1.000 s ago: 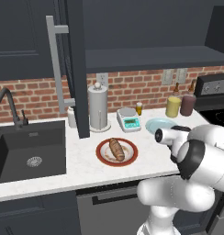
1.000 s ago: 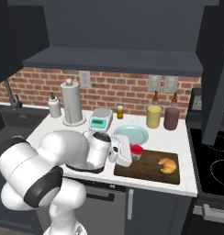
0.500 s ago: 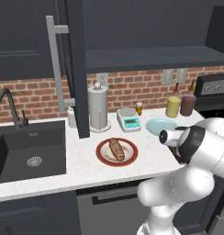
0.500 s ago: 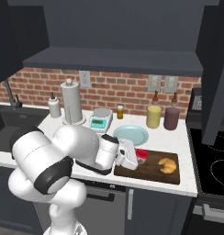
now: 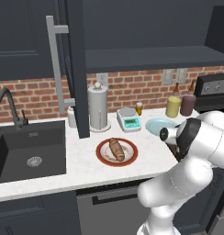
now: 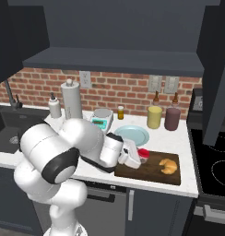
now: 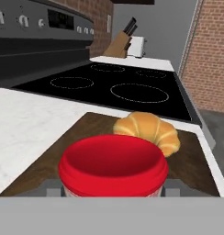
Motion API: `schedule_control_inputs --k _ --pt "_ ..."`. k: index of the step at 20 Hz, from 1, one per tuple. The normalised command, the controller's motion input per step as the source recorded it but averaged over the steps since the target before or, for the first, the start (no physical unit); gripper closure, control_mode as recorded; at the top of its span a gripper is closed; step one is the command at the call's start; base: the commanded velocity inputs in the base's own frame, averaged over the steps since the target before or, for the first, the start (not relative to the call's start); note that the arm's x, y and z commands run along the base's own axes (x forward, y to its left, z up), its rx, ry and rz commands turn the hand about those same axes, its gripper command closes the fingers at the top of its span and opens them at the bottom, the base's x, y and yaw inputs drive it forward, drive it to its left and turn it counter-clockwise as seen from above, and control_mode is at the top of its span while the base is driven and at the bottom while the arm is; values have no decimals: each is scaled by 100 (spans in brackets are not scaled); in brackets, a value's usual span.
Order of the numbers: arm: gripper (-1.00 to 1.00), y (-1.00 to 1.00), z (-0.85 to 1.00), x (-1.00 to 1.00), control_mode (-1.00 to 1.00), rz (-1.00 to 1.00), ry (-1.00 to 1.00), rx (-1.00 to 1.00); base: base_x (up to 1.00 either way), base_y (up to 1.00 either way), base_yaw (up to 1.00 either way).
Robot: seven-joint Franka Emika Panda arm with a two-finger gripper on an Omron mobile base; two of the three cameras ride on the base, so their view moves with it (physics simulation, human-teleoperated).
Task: From the different types of pastries on the counter, select a croissant and place it on the cutting board. Then retrieve a jar of jam from the cabinet and place it alongside the croissant on the cutting board.
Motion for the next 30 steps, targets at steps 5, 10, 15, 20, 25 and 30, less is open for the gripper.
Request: schedule_control_inputs --k 5,10,15,20,25,30 --pt "100 0 -36 30 -100 0 0 2 0 0 0" --pt "-100 0 -35 8 -100 0 0 0 0 0 0" --pt "-100 -1 -11 -1 -100 0 0 0 0 0 0" --pt "-100 -16 -5 -35 -100 0 0 1 0 0 0" --pt "-100 0 22 -43 -100 0 0 5 0 0 0" --pt "-100 42 54 -21 -100 0 5 6 0 0 0"
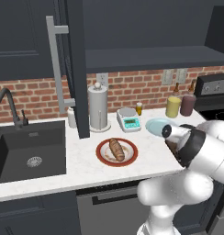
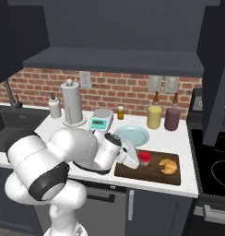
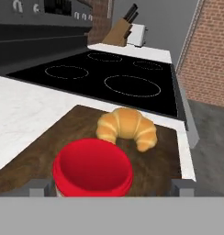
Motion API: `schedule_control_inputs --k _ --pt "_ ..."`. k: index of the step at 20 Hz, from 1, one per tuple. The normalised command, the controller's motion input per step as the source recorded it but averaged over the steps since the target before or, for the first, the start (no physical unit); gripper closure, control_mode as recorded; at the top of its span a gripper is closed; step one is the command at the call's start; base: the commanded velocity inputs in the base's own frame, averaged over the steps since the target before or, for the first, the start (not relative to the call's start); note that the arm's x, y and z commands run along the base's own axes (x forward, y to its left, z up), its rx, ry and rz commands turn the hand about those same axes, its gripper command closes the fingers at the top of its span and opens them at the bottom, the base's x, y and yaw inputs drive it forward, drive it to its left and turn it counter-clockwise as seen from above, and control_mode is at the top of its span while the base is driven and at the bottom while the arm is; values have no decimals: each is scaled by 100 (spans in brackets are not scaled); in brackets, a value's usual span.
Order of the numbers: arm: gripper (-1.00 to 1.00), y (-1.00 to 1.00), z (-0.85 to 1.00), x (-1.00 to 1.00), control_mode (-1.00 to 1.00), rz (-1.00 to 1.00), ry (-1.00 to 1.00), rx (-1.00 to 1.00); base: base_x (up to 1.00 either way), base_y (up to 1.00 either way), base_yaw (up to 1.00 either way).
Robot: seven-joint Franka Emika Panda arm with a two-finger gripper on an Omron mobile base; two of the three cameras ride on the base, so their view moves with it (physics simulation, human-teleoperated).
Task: From the different types of pastries on the counter, select a croissant and place it on the cutting board. Then retrieve a jar of jam from the cabinet and place it alongside the croissant on the cutting board.
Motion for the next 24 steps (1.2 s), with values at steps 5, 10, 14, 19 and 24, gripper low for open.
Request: schedule_control_inputs --k 5,10,14,19,24 --pt "-100 81 72 0 -100 2 5 9 0 0 0" --pt "-100 89 75 -2 -100 9 0 17 0 0 0" --pt "-100 51 83 -39 -100 20 2 18 0 0 0" --pt "-100 1 54 -99 -100 49 0 5 0 0 0" --pt "-100 -26 8 -99 -100 68 -7 0 0 0 0"
